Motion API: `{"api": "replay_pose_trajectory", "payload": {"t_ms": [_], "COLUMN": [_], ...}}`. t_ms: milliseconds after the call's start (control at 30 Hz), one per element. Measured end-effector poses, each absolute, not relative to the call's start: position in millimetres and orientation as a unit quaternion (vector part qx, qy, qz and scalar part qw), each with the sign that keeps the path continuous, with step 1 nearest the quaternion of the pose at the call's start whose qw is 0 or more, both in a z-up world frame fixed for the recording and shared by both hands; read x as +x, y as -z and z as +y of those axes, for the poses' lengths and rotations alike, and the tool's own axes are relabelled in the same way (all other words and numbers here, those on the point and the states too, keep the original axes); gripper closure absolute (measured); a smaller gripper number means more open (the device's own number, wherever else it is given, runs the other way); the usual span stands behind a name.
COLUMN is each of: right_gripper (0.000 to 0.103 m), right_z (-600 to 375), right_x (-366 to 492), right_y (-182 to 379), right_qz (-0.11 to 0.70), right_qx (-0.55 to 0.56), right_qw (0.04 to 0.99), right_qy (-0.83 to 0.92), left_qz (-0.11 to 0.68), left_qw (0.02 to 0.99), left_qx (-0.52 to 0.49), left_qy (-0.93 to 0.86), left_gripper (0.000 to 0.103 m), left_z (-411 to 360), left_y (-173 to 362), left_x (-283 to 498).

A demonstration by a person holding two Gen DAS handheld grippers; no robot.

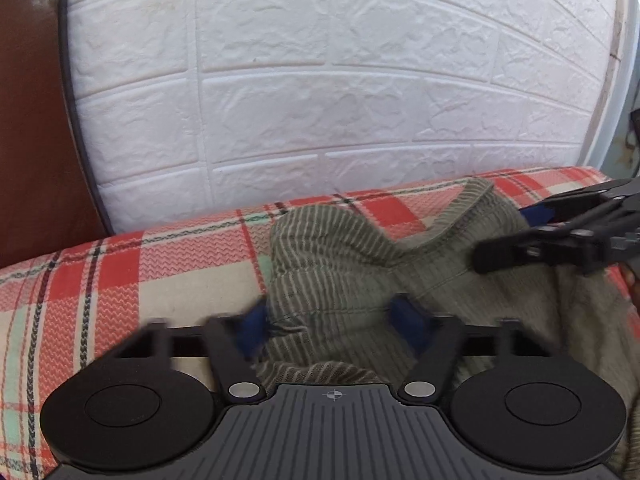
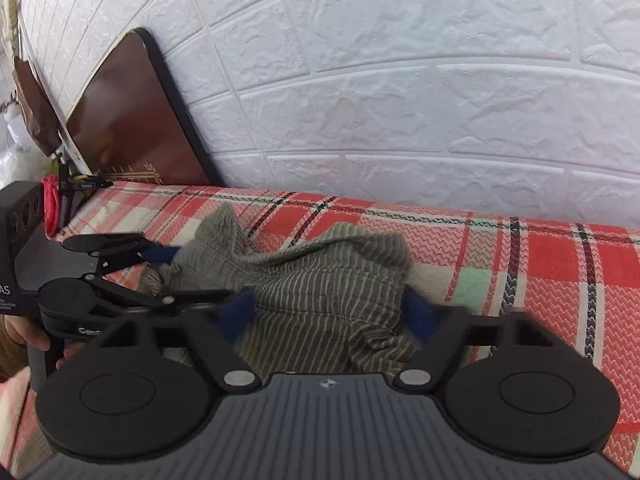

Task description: Fold clothes

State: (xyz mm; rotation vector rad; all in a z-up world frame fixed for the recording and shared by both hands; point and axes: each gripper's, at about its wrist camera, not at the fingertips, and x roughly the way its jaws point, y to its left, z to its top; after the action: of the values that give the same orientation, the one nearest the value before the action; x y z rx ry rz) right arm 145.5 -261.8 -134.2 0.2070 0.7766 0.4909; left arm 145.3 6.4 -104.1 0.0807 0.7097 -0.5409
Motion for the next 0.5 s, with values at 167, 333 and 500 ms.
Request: {"api": "replay_pose_trajectory", "payload": {"t_ms": [167, 333, 500], "right_gripper": [0.084, 0.084, 0.084], "right_z": [-270, -281, -292], "right_x": [148, 120, 46], "right_y": [125, 79, 25], "right_qz": [0.392, 0.351, 0.295], "right_qx": [0.166, 0.181, 0.18], "right_qw": [0.868, 0.873, 0.879], "right_qy": [-0.255, -0.288, -0.329], "left_qz": [0.342, 0.339, 0.28], "left_qw": [0.896, 0.891, 0.894], "left_qx": [0.012, -0.016, -0.041], "left_qy": [0.282, 0.302, 0.347], "left_gripper": [0.095, 0.095, 0.094], "left_z": [12, 18, 33], "left_y": [82, 58, 1], "left_x": [139, 131, 58]}}
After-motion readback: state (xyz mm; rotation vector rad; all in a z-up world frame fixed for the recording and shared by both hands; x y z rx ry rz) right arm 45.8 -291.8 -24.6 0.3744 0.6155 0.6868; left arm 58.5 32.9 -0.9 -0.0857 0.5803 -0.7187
